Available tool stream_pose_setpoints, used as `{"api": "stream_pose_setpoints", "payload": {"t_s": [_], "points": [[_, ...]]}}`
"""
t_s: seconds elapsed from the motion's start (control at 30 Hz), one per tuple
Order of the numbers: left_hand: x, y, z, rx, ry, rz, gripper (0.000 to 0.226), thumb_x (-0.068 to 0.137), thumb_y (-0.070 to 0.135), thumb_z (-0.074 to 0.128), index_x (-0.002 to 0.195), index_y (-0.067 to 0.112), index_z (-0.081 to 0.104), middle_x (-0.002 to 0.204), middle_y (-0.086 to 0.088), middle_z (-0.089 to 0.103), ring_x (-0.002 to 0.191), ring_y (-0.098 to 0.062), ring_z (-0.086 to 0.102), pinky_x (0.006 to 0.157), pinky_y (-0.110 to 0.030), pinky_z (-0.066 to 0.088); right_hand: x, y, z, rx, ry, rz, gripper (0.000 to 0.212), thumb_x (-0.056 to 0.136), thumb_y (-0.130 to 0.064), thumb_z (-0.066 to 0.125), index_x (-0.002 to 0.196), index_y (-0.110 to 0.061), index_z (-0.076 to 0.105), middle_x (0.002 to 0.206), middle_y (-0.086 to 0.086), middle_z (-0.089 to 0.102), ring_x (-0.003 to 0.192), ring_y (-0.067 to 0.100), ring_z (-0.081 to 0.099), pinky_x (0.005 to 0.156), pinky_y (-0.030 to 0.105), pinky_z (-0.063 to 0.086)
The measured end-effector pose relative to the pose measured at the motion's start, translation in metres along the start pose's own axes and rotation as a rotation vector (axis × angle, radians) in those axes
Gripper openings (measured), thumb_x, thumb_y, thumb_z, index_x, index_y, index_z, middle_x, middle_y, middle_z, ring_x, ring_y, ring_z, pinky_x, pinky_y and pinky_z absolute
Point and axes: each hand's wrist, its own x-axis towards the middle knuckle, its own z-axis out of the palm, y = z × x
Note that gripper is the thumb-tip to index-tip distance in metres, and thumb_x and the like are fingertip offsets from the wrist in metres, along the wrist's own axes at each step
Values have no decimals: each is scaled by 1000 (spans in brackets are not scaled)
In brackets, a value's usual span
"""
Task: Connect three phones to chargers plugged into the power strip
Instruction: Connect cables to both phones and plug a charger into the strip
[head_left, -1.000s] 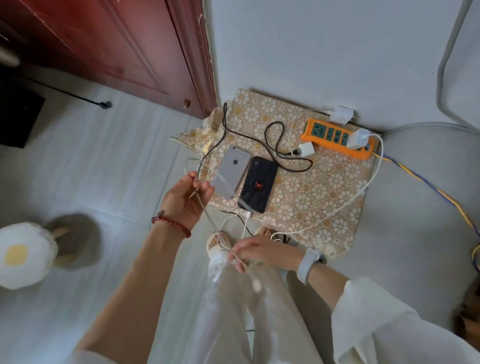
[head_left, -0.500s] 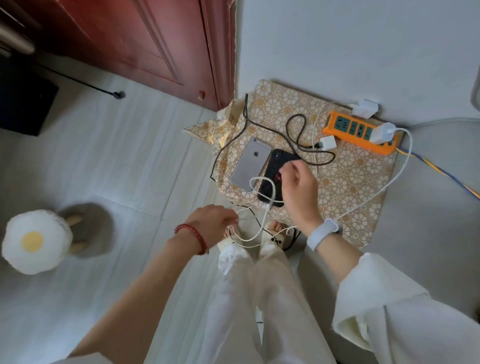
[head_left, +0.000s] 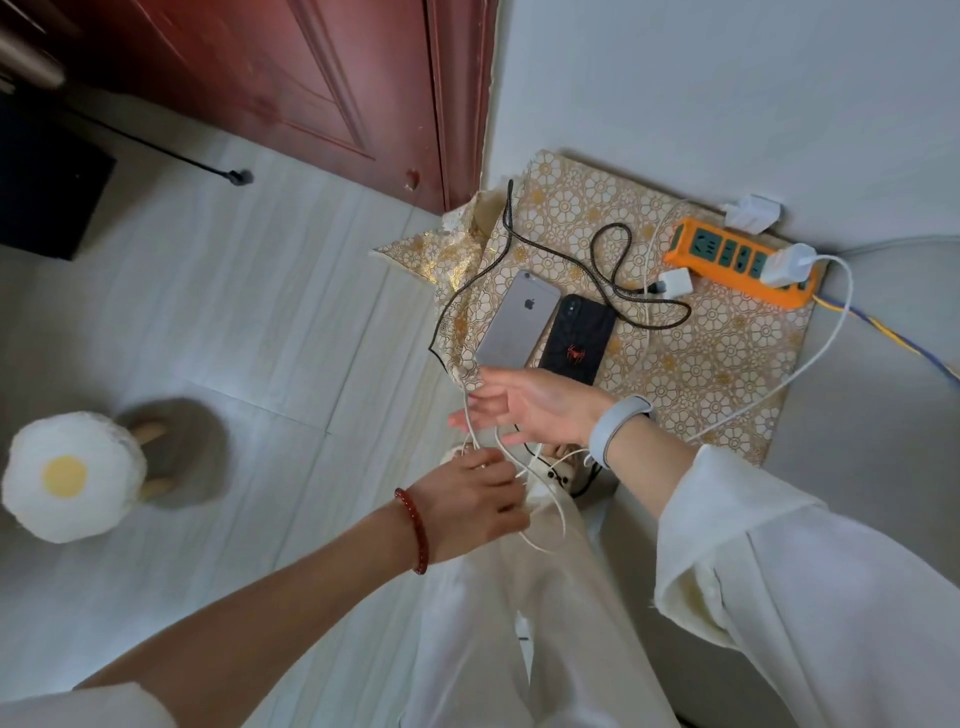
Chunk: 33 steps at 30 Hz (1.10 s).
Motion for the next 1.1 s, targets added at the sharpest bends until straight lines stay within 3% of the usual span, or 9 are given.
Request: {"api": "stream_pose_setpoints", "payload": {"t_s": [0.13, 0.23, 0.33, 0.5, 0.7, 0.83, 0.93, 1.0, 1.1], "points": [[-7, -1, 5, -87, -8, -6, 30, 79, 7, 44, 69, 27, 65, 59, 10, 56, 64, -13, 56, 78, -22, 52, -1, -5, -3, 185, 61, -109, 27, 93, -34, 44, 110, -14, 51, 73, -4, 69, 88, 15, 64, 101, 47, 28], [-12, -6, 10, -133, -70, -29, 19, 66, 11, 62, 74, 28, 67, 60, 11, 58, 64, -13, 58, 74, -19, 52, 2, -5, -9, 427, 253, -247, 14, 93, -20, 45, 93, -13, 58, 65, 0, 55, 71, 19, 60, 86, 40, 42], [-20, -7, 17, -286, -60, -212, 22, 61, 17, 72, 82, 23, 70, 71, 6, 66, 69, -16, 63, 65, -19, 53, 4, -2, -21, 672, 470, -326, 13, 95, -14, 41, 91, -8, 52, 54, 0, 39, 53, 17, 45, 66, 34, 52], [2, -25, 23, -544, 318, -796, 28, 80, 16, 50, 101, 8, 66, 98, -12, 65, 87, -26, 65, 73, -33, 57, -1, 34, -34, -226, 720, -249, 33, 97, -37, 28, 106, -12, 49, 59, 4, 38, 32, 6, 44, 35, 18, 42], [52, -93, 54, -651, 240, -1276, 40, 87, 9, 47, 127, 2, 46, 129, -20, 48, 116, -34, 48, 102, -43, 40, 7, 62, -37, -237, 636, -251, 29, 93, -17, 46, 74, 3, 56, 51, 4, 45, 36, 8, 46, 58, 37, 53], [79, -114, 78, -626, 100, -1260, 55, 85, 25, 52, 135, 7, 35, 132, -16, 40, 123, -33, 35, 104, -43, 35, 21, 67, -35, -149, 647, -359, 17, 94, -14, 42, 83, -9, 53, 49, 3, 52, 38, 10, 47, 49, 29, 47], [94, -109, 93, -362, -50, -1268, 84, 74, 50, 61, 137, 10, 23, 130, -15, 35, 120, -34, 33, 98, -47, 35, 36, 76, -36, 20, 678, -334, 11, 91, -16, 48, 79, -17, 47, 60, 6, 63, 49, 16, 57, 53, 27, 51], [97, -107, 99, -244, -45, -1276, 95, 67, 56, 66, 136, 8, 22, 127, -16, 36, 116, -35, 35, 94, -46, 37, 43, 83, -37, 75, 715, -326, 12, 89, -17, 49, 77, -19, 47, 66, 7, 68, 60, 21, 64, 64, 35, 52], [100, -111, 102, -265, 29, -1306, 86, 67, 47, 72, 130, 5, 31, 124, -18, 39, 113, -36, 37, 92, -46, 39, 47, 91, -42, 102, 762, -329, 22, 89, -16, 46, 69, -23, 43, 64, -1, 67, 67, 26, 68, 66, 39, 49]]}}
